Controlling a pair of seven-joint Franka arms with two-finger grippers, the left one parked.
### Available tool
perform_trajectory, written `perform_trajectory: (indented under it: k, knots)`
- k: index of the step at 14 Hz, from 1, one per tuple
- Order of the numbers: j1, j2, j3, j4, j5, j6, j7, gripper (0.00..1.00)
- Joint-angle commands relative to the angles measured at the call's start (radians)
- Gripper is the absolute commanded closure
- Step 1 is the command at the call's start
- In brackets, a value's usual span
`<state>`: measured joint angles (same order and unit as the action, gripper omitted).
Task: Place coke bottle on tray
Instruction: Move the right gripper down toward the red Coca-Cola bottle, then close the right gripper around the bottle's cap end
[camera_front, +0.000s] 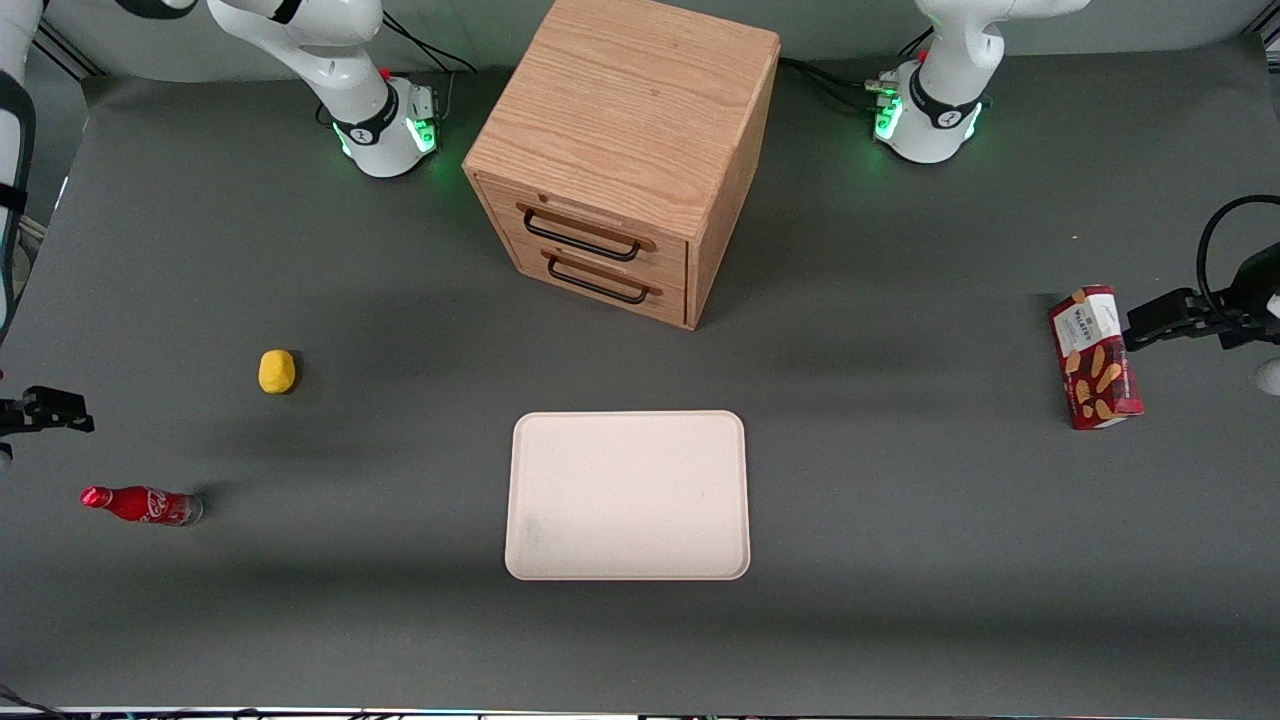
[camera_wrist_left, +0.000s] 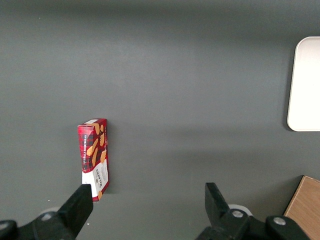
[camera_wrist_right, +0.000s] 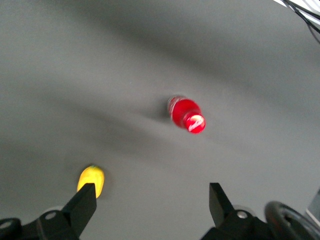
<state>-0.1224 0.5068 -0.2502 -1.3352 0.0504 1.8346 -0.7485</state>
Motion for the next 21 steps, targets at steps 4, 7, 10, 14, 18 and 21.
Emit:
perform_trajectory:
  k: [4, 7, 10, 14, 18, 21]
  knots:
    - [-0.036, 0.229, -0.063, 0.179, 0.144, 0.078, -0.150, 0.00]
    - [-0.036, 0.260, -0.064, 0.177, 0.177, 0.097, -0.150, 0.00]
    - [-0.036, 0.276, -0.063, 0.171, 0.209, 0.120, -0.153, 0.00]
    - [-0.034, 0.288, -0.061, 0.149, 0.218, 0.178, -0.155, 0.00]
    - [-0.033, 0.283, -0.061, 0.117, 0.217, 0.184, -0.158, 0.00]
    - [-0.033, 0.280, -0.061, 0.102, 0.218, 0.196, -0.158, 0.02]
